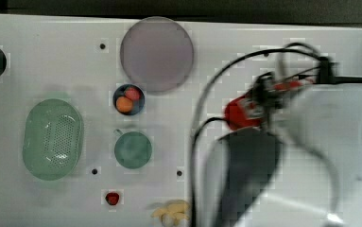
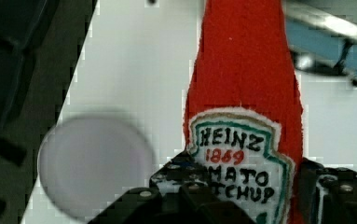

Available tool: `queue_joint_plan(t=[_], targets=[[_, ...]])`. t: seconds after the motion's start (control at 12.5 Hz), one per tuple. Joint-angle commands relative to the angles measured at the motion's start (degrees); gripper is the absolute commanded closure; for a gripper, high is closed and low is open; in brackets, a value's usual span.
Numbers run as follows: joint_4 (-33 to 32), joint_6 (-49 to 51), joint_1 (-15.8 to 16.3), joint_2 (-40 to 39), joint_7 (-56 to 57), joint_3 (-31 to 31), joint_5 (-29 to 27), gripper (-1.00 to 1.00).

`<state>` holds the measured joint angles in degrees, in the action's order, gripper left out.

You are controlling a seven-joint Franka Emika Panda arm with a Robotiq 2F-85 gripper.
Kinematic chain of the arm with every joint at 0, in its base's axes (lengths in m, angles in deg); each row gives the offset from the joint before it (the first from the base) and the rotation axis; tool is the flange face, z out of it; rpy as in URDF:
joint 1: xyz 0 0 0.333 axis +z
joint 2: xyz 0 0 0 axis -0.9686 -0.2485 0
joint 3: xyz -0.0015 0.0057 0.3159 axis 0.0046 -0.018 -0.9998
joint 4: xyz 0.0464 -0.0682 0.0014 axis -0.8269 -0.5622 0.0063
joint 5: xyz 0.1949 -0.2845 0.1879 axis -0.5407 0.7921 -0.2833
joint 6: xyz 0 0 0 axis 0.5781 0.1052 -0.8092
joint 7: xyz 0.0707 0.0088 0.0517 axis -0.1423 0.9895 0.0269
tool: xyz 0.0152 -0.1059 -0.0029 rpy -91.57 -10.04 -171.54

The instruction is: Pick Ketchup from oven and place it on table.

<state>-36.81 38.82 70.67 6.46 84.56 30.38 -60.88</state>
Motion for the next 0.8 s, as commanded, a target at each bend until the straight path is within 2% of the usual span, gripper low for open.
queue_joint_plan(t=[0.08, 0.24, 0.48, 0.56, 0.8], targets=[[-5.8, -0.5, 2.2, -0.2, -10.7, -3.1, 0.4, -0.01], [-9.1, -0.9, 2.3, -0.2, -16.5, -5.9, 0.5, -0.01], [-16.8, -9.2, 2.3, -2.5, -21.9, -9.2, 3.1, -0.01], [-19.5, -13.3, 2.3, -4.8, -22.5, -9.5, 3.4, -0.01], [-22.2, -23.3, 2.4, -13.2, -22.9, -9.6, 3.4, -0.01]])
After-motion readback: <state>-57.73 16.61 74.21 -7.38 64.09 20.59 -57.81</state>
